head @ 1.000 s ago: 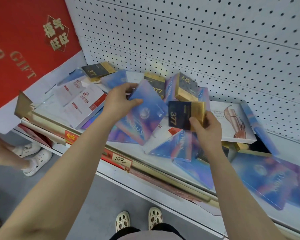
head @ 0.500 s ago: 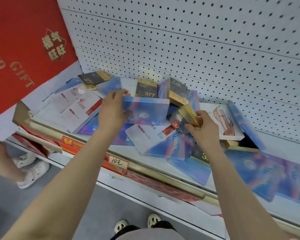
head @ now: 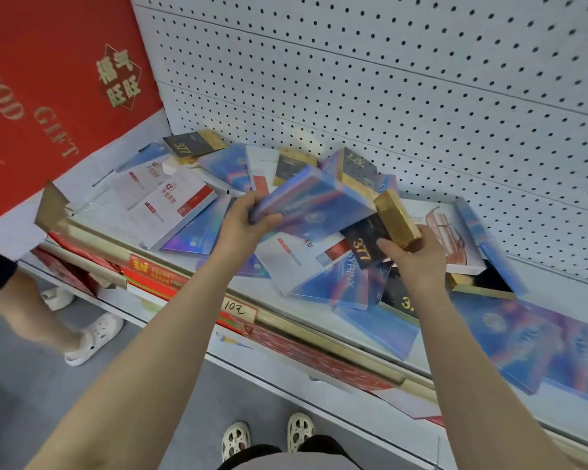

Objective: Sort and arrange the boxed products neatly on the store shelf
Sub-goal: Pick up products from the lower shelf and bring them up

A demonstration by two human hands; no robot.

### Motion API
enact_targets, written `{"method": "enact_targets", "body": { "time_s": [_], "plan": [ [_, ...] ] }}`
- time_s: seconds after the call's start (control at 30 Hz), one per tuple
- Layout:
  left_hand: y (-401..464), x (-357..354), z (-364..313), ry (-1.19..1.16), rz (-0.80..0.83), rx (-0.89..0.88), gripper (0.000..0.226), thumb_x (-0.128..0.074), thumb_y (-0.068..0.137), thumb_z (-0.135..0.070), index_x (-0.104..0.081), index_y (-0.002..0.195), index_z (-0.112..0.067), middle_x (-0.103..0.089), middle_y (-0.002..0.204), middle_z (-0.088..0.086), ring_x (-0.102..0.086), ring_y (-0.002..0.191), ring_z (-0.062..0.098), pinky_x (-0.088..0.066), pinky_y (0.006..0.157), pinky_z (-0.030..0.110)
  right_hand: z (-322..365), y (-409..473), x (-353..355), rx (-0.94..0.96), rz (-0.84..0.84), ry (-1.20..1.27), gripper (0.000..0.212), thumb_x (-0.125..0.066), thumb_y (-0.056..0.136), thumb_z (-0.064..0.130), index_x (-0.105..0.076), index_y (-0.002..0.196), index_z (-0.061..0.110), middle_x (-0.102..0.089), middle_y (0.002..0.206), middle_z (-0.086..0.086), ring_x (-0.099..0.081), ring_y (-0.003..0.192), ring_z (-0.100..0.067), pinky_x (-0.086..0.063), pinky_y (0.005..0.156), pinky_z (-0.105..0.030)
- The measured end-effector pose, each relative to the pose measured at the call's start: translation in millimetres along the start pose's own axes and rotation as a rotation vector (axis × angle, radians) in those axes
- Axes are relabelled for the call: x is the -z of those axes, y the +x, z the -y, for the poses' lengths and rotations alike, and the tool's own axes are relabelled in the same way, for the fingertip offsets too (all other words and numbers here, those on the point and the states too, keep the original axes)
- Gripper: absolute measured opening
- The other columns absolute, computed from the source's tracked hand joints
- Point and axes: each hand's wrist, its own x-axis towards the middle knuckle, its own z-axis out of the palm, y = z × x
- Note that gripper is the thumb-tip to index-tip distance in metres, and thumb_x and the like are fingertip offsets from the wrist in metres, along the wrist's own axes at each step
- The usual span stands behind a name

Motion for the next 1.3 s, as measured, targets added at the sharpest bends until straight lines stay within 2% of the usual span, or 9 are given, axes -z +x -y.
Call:
{"method": "enact_targets", "body": {
  "time_s": [0.17, 0.27, 0.43, 0.57, 0.7, 0.87, 0.93, 1.1, 1.3],
  "plan": [
    [-1, -13, -17, -0.052, -0.065, 0.006, 0.045, -0.079, 0.078, -0.009, -0.053, 0.100, -0.040, -0.064, 0.100, -0.017, -0.063, 0.080, -0.009, -0.049, 0.066, 0.009, -9, -2, 0, -0.120, -0.050, 0.234, 0.022, -0.079, 0.081, 0.028, -0.063, 0.095, 0.029, -0.070, 0.095, 0.008, -0.067, 0.085, -0.008, -0.050, 0.065, -0.022],
    [-1, -30, -10, -0.067, -0.049, 0.126, 0.037, -0.080, 0.078, -0.013, -0.059, 0.101, -0.033, -0.070, 0.088, -0.021, -0.067, 0.086, -0.004, -0.048, 0.064, 0.008, -18, -2, 2, -0.160, -0.054, 0.207, 0.022, -0.079, 0.081, 0.033, -0.059, 0.089, 0.030, -0.070, 0.093, 0.010, -0.069, 0.085, -0.009, -0.051, 0.061, -0.023],
    [-3, -54, -10, -0.201, -0.021, 0.143, 0.016, -0.071, 0.086, -0.012, -0.063, 0.090, -0.026, -0.069, 0.085, -0.013, -0.064, 0.078, -0.001, -0.048, 0.068, 0.015, -25, -5, 13, -0.126, -0.140, 0.199, 0.017, -0.078, 0.081, 0.032, -0.061, 0.081, 0.035, -0.071, 0.088, 0.011, -0.069, 0.087, -0.016, -0.058, 0.082, -0.042],
    [-15, -51, -24, -0.341, 0.002, 0.080, 0.007, -0.064, 0.092, -0.018, -0.066, 0.097, -0.023, -0.070, 0.096, -0.005, -0.064, 0.088, 0.008, -0.053, 0.078, 0.024, -24, -31, 27, -0.133, -0.239, 0.281, 0.020, -0.073, 0.086, 0.028, -0.066, 0.105, 0.029, -0.074, 0.100, 0.005, -0.070, 0.095, -0.015, -0.056, 0.088, -0.037],
    [-36, -48, -32, -0.403, 0.105, 0.138, 0.009, -0.058, 0.097, -0.020, -0.063, 0.104, -0.019, -0.067, 0.105, 0.002, -0.063, 0.096, 0.017, -0.052, 0.086, 0.038, -31, -82, 41, -0.138, -0.394, 0.367, 0.020, -0.070, 0.089, 0.020, -0.064, 0.108, 0.016, -0.069, 0.084, 0.009, -0.065, 0.077, -0.005, -0.051, 0.072, -0.022],
    [-76, -66, -21, -0.349, 0.245, 0.236, 0.011, -0.054, 0.099, -0.021, -0.062, 0.103, -0.015, -0.064, 0.105, 0.007, -0.057, 0.098, 0.021, -0.046, 0.087, 0.043, -63, -164, 62, -0.270, -0.522, 0.415, 0.021, -0.069, 0.090, 0.019, -0.065, 0.108, 0.009, -0.072, 0.092, -0.011, -0.065, 0.079, -0.017, -0.049, 0.072, -0.030],
    [-95, -81, -15, -0.291, 0.328, 0.250, 0.013, -0.055, 0.099, -0.026, -0.061, 0.097, -0.014, -0.059, 0.094, 0.007, -0.052, 0.089, 0.018, -0.044, 0.080, 0.039, -77, -198, 76, -0.316, -0.590, 0.411, 0.024, -0.069, 0.088, 0.020, -0.065, 0.108, 0.007, -0.072, 0.094, -0.014, -0.064, 0.081, -0.021, -0.048, 0.074, -0.035],
    [-154, -137, -23, -0.220, 0.515, 0.250, 0.020, -0.056, 0.098, -0.025, -0.059, 0.079, -0.017, -0.066, 0.068, -0.017, -0.059, 0.069, 0.002, -0.047, 0.060, 0.014, -111, -275, 121, -0.384, -0.744, 0.399, 0.005, -0.067, 0.089, 0.019, -0.066, 0.090, 0.024, -0.065, 0.071, 0.011, -0.058, 0.066, -0.008, -0.045, 0.060, -0.019],
    [-234, -219, -52, -0.103, 0.749, 0.225, 0.020, -0.057, 0.096, -0.035, -0.065, 0.086, -0.020, -0.071, 0.093, 0.000, -0.066, 0.084, 0.017, -0.054, 0.081, 0.041, -157, -342, 200, -0.455, -0.902, 0.434, 0.008, -0.065, 0.092, 0.020, -0.065, 0.100, 0.017, -0.067, 0.066, 0.015, -0.063, 0.060, 0.000, -0.045, 0.051, -0.012]
  ]
}}
